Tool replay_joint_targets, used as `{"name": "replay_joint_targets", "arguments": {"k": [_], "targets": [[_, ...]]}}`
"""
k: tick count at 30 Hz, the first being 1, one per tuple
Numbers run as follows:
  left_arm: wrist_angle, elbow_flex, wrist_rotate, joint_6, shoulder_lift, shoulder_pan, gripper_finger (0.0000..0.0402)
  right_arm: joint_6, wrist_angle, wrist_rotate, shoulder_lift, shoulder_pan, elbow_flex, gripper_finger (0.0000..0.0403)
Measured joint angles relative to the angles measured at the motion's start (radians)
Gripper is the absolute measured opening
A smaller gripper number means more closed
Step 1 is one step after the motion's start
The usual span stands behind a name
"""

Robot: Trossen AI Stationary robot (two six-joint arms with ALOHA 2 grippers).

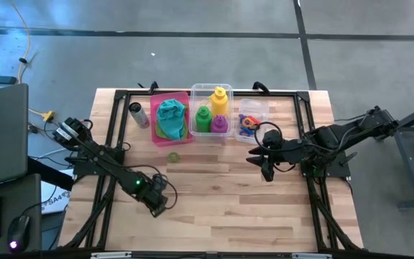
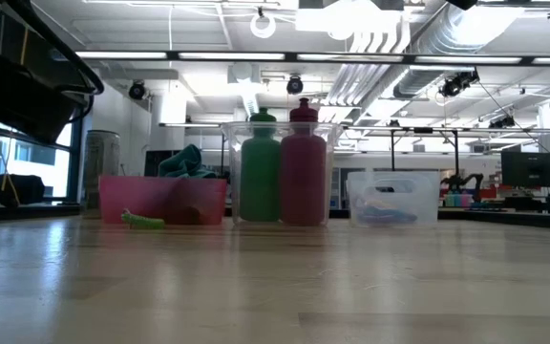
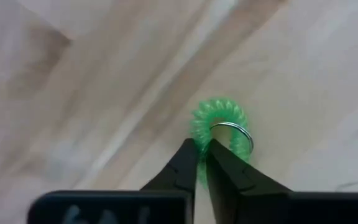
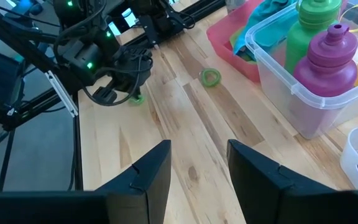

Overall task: Pick & Place Sports Items
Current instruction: Put the bottom green spring keychain into the right transparent bin

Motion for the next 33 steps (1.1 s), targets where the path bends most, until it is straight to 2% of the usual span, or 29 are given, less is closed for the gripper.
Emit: {"name": "replay_joint_targets", "arguments": {"k": [16,33], "targets": [[0.006,0.001,0.006,-0.007,-0.018,-0.001,0.0004,0.0,0.0,-0.001,0.0,0.0,0.0,0.0148],[0.004,-0.002,-0.1,-0.007,-0.146,-0.001,0.0004,-0.001,0.0,0.0,0.0,0.0,0.0,0.0148]]}}
